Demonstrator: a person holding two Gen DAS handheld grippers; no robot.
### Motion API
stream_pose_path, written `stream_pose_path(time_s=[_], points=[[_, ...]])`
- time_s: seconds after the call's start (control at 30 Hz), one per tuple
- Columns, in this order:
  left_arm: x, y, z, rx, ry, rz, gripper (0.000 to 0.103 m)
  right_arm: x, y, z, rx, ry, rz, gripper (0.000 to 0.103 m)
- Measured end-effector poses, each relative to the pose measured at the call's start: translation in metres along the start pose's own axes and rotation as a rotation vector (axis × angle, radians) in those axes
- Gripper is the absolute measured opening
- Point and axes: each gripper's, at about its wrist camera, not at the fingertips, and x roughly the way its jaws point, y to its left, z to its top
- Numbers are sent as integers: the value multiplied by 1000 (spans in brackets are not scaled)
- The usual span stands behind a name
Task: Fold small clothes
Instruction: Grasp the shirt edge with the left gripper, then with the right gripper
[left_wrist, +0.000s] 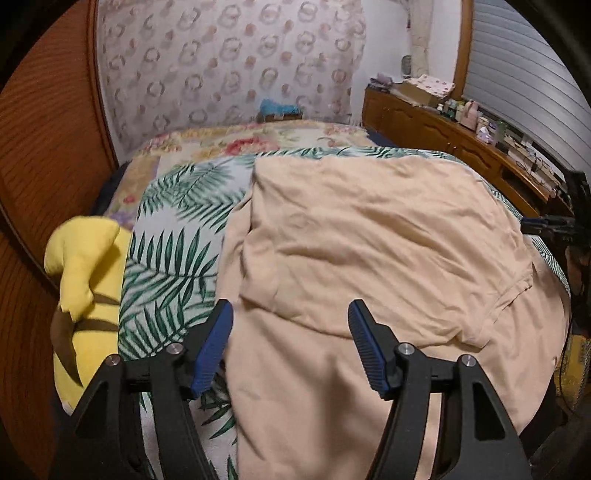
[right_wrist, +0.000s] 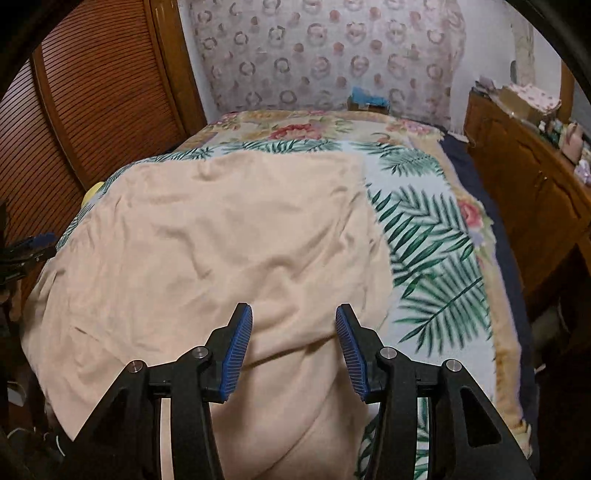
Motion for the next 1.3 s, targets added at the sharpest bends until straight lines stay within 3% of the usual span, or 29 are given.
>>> stream_pose_path(time_s=[0.07,0.33,0.4,0.53,0.57,0.6,0.63,0.77,1.1,1.3], points=[[3,4,1,-16,21,-16,47,3,0,2,-3,10,2,49],[27,7,14,-5,74,28,45,4,-4,12,-4,37,-26,49],[33,7,15,-4,89,27,34,3,-5,12,-9,35,-30,49],[41,6,16,4,107,28,24,2,-5,12,-9,23,-25,49],[41,6,16,3,107,27,20,1,-5,12,-10,19,-25,49],[41,5,16,4,103,29,9,1,-4,10,-12,13,-26,49],[39,4,16,7,90,32,7,2,-4,9,-14,7,-28,49],[29,-7,19,45,48,46,6,3,-2,7,-23,-9,-35,49],[32,-9,23,41,63,44,6,-6,-17,11,45,-39,20,49],[42,-4,19,17,90,39,6,6,-24,17,48,-1,-3,49]])
